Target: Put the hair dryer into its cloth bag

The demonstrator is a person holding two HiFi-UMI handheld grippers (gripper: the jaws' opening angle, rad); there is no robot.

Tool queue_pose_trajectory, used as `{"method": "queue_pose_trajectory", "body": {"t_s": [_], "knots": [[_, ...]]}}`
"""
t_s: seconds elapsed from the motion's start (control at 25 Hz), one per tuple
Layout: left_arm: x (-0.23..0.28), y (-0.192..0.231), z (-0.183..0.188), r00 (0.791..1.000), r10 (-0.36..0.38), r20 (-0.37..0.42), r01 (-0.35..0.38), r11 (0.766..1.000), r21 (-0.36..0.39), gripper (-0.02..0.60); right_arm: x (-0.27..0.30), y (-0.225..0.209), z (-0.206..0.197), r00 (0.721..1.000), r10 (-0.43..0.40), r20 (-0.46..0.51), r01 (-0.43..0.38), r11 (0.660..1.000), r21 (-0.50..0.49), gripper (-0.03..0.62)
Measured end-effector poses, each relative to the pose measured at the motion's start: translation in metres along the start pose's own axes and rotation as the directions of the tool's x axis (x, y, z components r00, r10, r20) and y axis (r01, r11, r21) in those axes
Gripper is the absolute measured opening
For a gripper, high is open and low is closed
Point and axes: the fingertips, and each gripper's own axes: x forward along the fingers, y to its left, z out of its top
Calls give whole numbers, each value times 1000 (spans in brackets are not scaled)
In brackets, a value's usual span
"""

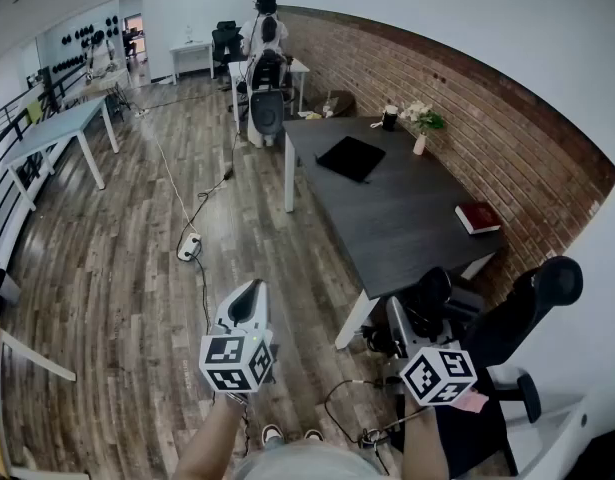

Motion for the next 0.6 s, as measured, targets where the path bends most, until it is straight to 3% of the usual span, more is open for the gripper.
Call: {"method": "queue_pose_trajectory", "body": {"t_s": [0.4, 0.6], "knots": [[2, 12, -7, 1000, 8, -18, -9, 1000, -9, 16, 9, 10, -6, 1000, 17, -22, -17, 1000, 2, 275], [5, 40, -5, 999, 18, -27, -18, 1000, -2, 17, 29, 28, -13, 999, 26, -24, -26, 1000, -13, 275]]}}
